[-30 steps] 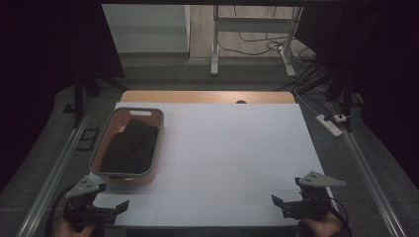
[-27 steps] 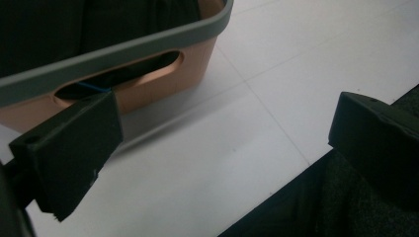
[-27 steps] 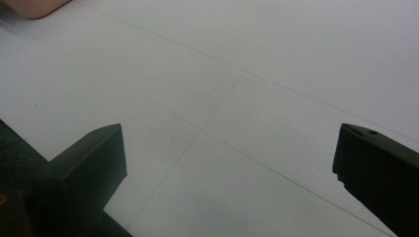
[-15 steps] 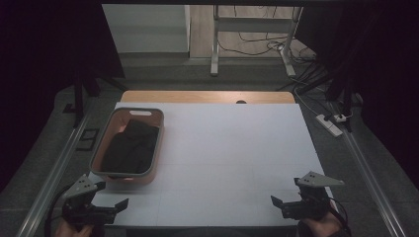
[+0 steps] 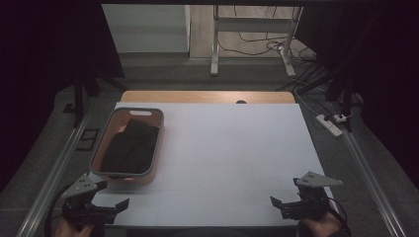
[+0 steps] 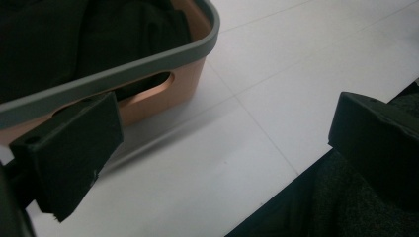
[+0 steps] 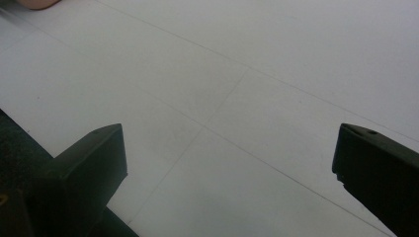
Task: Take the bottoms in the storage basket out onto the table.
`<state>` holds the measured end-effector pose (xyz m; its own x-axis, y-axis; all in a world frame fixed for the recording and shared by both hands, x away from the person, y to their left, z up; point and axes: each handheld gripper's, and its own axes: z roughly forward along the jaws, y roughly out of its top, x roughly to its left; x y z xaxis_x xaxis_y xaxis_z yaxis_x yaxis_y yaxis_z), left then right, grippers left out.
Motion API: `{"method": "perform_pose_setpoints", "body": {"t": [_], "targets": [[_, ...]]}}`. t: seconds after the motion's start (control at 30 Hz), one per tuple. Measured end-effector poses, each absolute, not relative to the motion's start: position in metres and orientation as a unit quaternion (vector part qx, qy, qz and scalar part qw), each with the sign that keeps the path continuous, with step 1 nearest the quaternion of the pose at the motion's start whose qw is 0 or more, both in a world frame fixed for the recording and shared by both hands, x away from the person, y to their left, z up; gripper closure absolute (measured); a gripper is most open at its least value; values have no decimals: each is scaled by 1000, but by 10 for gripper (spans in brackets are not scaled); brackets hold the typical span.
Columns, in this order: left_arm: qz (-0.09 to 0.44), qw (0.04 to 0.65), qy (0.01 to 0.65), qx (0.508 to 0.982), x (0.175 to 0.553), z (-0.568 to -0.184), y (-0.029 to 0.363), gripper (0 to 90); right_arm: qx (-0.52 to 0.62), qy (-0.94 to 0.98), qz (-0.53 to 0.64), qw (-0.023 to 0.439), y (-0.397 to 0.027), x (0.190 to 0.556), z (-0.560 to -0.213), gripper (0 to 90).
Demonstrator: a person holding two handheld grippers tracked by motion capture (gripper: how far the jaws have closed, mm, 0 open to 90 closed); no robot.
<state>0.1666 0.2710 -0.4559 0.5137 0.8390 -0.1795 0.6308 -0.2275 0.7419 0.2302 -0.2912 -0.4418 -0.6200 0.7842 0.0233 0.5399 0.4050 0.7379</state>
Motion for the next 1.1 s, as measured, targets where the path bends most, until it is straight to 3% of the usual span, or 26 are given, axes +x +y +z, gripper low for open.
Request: {"method": "perform_pose_setpoints", "body": {"t": [0.37, 1.1], "targets": [[107, 429, 448, 777, 174, -454, 273, 0, 403, 822, 366, 165, -290, 231, -442, 2], [135, 427, 430, 784, 189, -445, 261, 0, 400, 827, 360, 163, -289, 231, -443, 3]]}}
